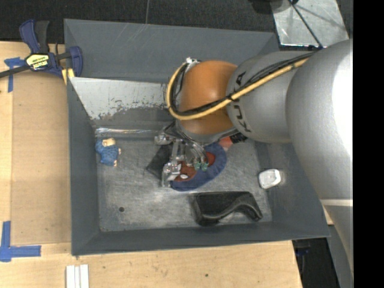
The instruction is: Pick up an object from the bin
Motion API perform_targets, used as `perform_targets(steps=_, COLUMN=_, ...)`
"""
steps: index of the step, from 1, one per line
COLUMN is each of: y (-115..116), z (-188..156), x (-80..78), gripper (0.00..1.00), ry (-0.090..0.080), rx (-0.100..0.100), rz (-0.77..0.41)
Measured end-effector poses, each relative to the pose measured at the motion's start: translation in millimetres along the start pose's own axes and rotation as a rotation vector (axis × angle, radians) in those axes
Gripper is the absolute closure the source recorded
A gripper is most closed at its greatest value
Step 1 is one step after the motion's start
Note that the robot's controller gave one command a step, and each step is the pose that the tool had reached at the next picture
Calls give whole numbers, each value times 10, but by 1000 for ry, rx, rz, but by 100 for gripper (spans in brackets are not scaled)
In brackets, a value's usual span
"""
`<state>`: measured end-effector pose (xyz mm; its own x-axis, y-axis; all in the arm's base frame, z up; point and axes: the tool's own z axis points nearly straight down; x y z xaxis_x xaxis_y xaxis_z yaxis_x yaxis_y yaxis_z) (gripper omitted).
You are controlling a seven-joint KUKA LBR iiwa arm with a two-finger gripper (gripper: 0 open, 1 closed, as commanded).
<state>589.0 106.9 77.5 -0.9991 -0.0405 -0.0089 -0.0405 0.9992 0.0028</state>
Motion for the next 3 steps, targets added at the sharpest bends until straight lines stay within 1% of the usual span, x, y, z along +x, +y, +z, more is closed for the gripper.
perform_targets(steps=1, y=-3, z=-34, x=-31, gripper=100, ry=-10, rx=-1, rz=1)
perform_targets(steps=2, y=-7, z=-222, x=-51, gripper=100, ry=3, rx=2, rz=3)
perform_targets(steps=3, y=-6, z=-879, x=-81, gripper=100, ry=-2, rx=1, rz=4)
